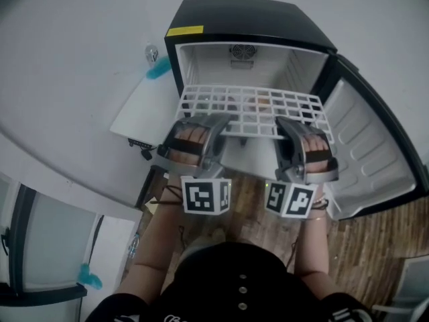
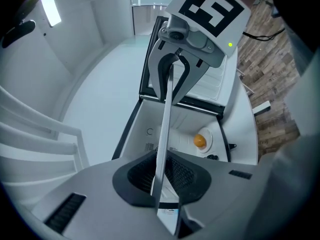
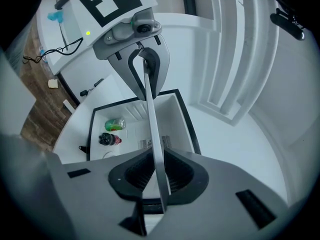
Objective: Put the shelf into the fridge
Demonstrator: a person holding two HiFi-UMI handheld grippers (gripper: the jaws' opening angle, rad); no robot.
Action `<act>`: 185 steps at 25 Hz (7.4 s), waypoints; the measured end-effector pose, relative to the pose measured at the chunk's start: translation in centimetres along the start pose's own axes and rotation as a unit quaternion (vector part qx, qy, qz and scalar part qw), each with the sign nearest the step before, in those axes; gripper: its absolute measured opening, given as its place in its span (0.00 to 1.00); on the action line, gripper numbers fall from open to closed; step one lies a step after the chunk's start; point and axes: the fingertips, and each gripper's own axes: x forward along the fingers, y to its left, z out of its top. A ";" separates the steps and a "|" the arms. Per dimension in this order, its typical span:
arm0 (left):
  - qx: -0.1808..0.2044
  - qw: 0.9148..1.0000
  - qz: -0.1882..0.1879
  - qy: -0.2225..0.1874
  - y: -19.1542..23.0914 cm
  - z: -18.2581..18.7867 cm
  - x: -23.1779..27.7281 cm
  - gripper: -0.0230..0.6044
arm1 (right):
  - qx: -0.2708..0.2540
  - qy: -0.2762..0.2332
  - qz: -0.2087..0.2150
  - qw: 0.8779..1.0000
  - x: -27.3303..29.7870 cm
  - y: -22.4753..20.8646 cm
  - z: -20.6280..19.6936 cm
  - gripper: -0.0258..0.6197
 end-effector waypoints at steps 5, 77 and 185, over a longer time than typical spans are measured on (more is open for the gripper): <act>-0.003 1.000 -0.002 -0.006 0.1 -0.8 1.3 0.11 | -0.006 0.005 -0.002 1.000 1.5 0.0 0.0 0.13; -0.019 0.999 -0.019 0.032 -1.0 -2.3 8.0 0.11 | 0.009 -0.022 0.023 0.999 9.1 1.2 -3.0 0.12; -0.057 0.997 -0.053 0.026 -0.6 -6.2 19.3 0.30 | 0.062 0.000 0.047 0.997 20.2 0.5 -4.9 0.20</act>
